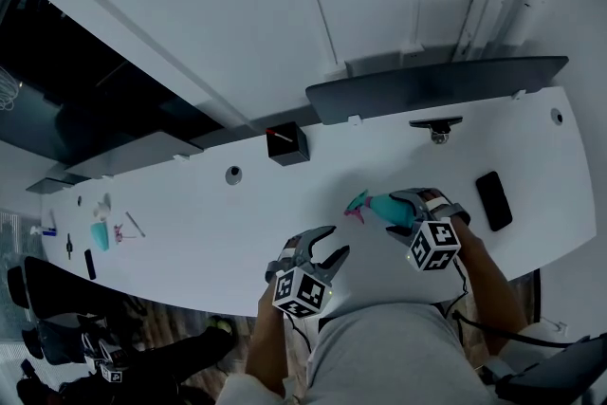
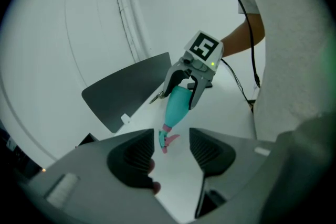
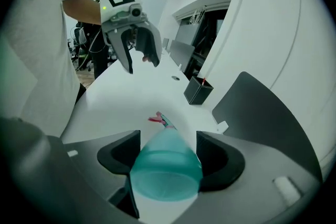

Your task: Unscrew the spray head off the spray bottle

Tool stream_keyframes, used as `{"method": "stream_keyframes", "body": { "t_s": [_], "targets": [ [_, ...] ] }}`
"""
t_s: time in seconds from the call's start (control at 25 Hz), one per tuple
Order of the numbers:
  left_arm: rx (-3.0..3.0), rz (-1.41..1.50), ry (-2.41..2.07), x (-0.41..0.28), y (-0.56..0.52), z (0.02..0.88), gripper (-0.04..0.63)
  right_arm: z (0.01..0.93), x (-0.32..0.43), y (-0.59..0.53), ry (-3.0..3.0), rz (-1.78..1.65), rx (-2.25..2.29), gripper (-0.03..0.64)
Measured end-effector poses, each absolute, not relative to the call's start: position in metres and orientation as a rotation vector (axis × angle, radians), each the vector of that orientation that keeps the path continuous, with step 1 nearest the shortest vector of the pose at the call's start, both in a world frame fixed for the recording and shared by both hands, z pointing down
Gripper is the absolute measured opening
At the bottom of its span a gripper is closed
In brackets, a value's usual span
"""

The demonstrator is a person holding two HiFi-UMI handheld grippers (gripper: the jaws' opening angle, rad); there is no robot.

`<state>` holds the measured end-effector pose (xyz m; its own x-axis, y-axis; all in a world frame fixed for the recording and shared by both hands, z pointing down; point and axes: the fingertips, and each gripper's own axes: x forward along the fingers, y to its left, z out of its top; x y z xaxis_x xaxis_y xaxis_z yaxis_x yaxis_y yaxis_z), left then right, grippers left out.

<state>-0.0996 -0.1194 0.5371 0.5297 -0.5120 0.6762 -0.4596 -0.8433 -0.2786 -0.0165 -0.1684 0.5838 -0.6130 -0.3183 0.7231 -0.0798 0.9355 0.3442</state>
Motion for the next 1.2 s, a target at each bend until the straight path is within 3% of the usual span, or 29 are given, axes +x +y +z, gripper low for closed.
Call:
{"method": "stream_keyframes", "body": {
  "t_s": [0.44, 0.76, 0.96, 1.2],
  "targets": [
    [-2.334, -1.18, 1.201, -0.162, -0.149, 0.549, 0.221, 0.49, -0.012, -0.158, -2.64, 0.003, 0.239, 0.341],
    [-2.246, -0.928, 0.855, -0.1, -0.137, 0.49, 0.223, 0.438, 0.002, -0.145, -2.879, 0.452, -0.029, 0.339],
    [-2.207, -0.908, 0.782, -0.079, -0.127, 0.484, 0.13, 0.441, 0.003, -0.143, -2.864, 0.468, -0.072, 0.341],
    [-2.317, -0.945, 0.725, -0.079, -0.117, 0.491, 0.089, 0.449, 0.004, -0.138, -2.81, 0.447, -0.134, 0.347]
  ]
}}
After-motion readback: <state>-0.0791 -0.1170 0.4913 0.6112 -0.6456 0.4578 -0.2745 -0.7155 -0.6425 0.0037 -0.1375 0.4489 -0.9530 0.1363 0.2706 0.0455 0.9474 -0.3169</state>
